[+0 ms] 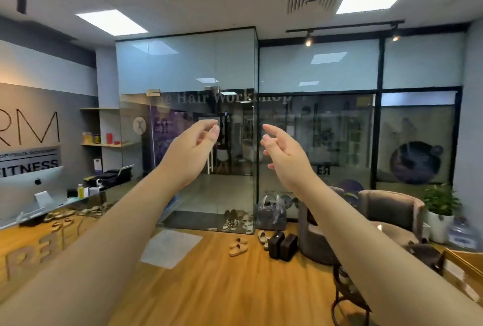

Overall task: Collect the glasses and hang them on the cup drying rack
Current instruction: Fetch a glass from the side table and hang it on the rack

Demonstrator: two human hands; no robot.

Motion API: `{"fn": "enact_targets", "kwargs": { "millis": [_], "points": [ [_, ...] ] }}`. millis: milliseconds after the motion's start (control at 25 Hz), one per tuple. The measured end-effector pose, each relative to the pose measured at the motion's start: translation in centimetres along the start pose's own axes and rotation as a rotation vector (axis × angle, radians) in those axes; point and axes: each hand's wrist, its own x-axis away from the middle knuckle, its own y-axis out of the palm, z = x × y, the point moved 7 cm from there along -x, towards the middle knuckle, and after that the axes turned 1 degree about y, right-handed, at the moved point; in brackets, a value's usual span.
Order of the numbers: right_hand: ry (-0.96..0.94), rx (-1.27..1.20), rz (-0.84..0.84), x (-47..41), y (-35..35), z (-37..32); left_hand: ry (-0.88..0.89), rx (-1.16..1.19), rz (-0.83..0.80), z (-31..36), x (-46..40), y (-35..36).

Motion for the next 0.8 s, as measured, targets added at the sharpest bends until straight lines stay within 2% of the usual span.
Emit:
{"fn": "enact_targets", "kwargs": {
  "millis": [320,520,800],
  "points": [
    [0.106,0.104,0.164,-10.6,-3.8,13.5,0.05,0.229,-0.132,-8.4,-13.0,16.8],
    [0.208,0.2,0.312,-15.9,-6.1,22.7,0.062,0.402,-0.28,-13.3,-20.6,29.6],
    [0.296,0.368,0.516,-21.0,-13.2,33.6,0.149,0.595,-0.465,-14.6,-29.1,47.1]
  ]
}}
